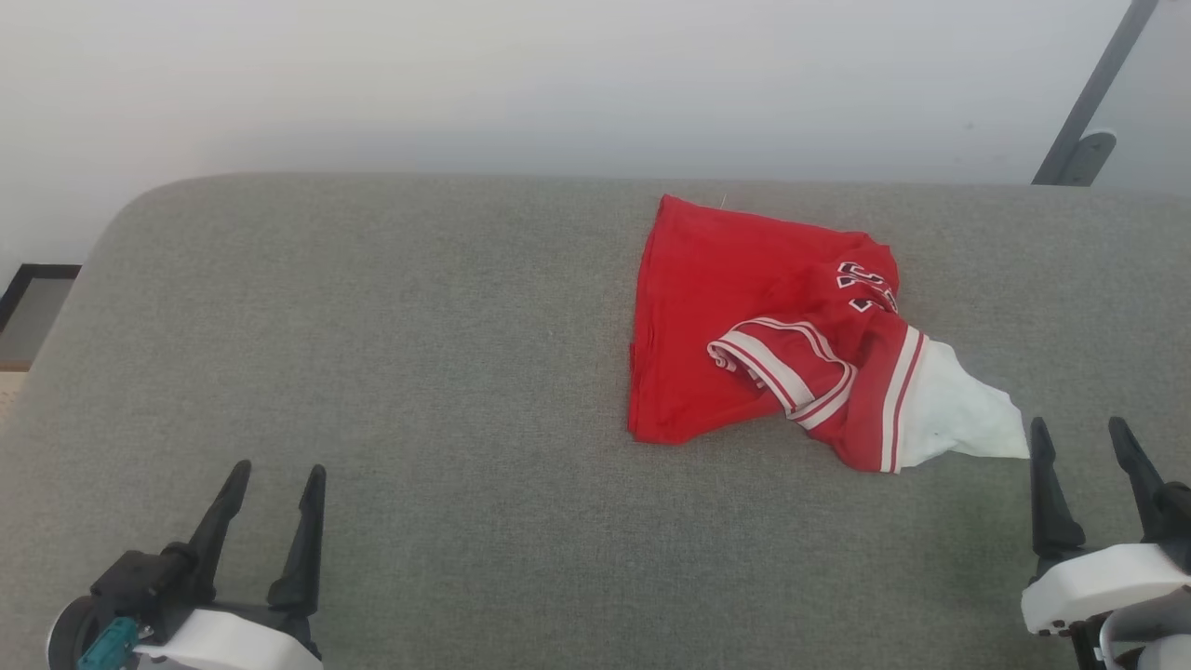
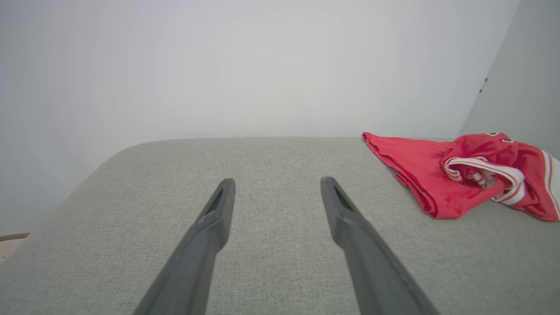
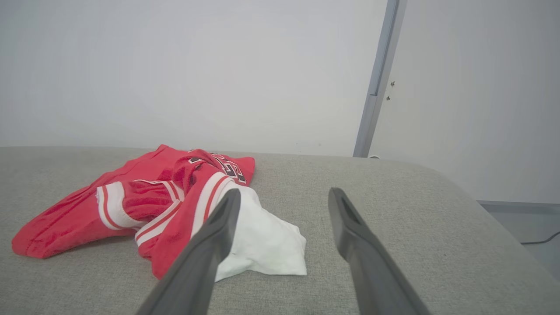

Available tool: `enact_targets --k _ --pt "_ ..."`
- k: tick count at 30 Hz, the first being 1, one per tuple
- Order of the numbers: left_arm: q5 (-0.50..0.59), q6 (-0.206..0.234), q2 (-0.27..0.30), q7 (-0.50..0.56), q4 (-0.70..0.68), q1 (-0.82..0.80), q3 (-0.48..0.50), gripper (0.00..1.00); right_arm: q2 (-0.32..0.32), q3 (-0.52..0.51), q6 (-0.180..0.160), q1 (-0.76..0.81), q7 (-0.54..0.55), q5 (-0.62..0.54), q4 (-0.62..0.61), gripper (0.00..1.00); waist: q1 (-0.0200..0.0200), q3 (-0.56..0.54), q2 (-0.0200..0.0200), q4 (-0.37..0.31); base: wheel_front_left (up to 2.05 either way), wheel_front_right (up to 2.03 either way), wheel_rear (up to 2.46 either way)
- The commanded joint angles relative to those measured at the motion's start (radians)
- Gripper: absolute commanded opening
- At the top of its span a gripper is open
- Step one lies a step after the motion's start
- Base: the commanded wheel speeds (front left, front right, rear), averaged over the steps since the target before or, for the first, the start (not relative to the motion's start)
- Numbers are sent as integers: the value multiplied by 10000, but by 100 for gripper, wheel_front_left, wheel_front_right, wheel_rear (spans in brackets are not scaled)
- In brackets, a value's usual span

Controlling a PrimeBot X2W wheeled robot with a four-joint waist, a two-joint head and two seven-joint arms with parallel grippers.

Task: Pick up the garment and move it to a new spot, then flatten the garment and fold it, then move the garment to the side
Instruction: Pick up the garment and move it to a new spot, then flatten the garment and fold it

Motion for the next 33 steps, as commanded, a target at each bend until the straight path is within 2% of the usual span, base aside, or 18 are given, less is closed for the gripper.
enact_targets --k 1,6,13,19,23,30,33 --pt "113 -77 -137 -47 20 39 140 100 -16 20 1 61 -30 48 33 100 0 31 0 4 0 0 0" --pt "465 -233 -627 -48 15 97 587 100 -15 68 1 20 -32 57 73 100 0 87 0 -35 0 0 0" --pt "768 -282 -980 -48 -89 199 831 100 -53 313 1 -155 13 102 335 100 0 153 0 -211 0 0 0" --pt "648 -285 -1041 -47 -153 65 694 100 -697 829 1 -879 872 357 614 100 0 499 0 -309 0 0 0" --pt "607 -287 -1115 -48 -170 -251 517 100 -1615 1644 1 -1689 2393 939 567 100 0 974 0 -269 0 0 0" --pt "476 -282 -1312 -48 14 -926 87 100 -3481 3132 0 -3027 5911 2557 505 100 0 2059 0 24 0 0 0" --pt "417 -283 -1400 -48 85 -1224 -41 100 -3997 3579 1 -3392 7195 3414 461 100 0 2502 0 166 0 0 0"
